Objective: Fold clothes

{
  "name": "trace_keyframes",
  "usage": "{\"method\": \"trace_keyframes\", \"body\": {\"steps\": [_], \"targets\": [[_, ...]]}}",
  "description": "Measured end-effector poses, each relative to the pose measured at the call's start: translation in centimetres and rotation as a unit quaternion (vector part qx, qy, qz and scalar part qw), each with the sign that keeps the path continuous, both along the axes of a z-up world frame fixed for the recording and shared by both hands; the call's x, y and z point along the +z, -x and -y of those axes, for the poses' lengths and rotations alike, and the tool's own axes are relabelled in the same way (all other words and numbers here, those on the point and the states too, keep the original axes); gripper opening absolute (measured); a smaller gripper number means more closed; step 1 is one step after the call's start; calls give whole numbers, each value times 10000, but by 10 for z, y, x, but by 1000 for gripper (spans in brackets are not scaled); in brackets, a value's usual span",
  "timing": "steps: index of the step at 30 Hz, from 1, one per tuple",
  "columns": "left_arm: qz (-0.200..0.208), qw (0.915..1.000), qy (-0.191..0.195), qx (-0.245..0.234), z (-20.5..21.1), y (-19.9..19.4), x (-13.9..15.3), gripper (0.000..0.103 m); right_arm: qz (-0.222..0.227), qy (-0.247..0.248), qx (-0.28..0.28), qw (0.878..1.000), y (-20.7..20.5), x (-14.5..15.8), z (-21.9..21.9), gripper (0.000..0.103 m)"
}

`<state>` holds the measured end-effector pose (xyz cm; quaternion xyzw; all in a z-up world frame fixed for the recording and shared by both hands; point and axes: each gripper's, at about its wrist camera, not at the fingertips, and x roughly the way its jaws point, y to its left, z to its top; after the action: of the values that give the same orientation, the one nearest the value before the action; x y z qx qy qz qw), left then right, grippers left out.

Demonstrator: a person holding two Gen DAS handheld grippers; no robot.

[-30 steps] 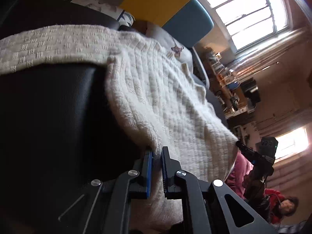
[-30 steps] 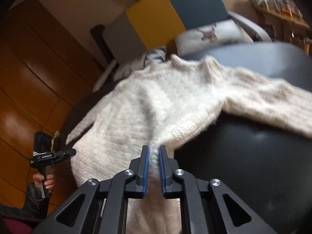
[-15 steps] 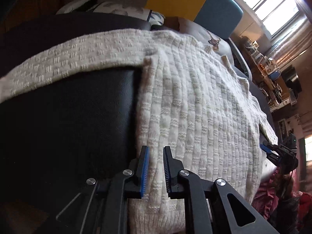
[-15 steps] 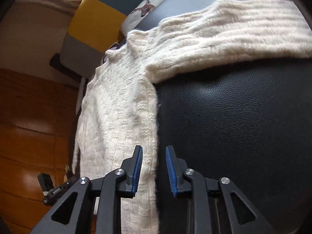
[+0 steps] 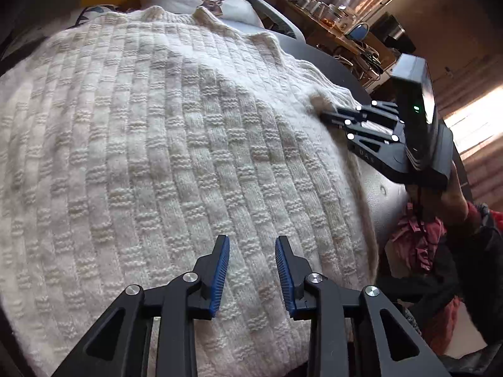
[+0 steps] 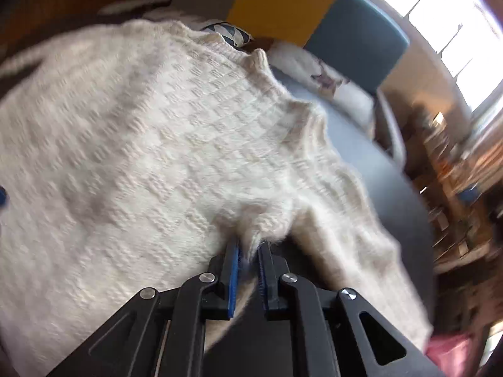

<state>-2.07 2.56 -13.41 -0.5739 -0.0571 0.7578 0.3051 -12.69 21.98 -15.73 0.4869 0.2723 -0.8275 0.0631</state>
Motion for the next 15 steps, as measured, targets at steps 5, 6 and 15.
{"method": "trace_keyframes", "body": {"steps": [5, 6, 15], "targets": [[93, 9995, 76, -281, -9, 2, -6, 38, 350, -135, -979, 9945, 37, -14, -60, 8], [195, 9996, 7, -185, -8, 4, -5, 38, 316, -59, -1156, 9928, 40, -10, -68, 8], [-284, 9987, 52, 430, 17, 5, 26, 41, 811, 3818, -1738, 9041, -3, 21, -121, 23]]}}
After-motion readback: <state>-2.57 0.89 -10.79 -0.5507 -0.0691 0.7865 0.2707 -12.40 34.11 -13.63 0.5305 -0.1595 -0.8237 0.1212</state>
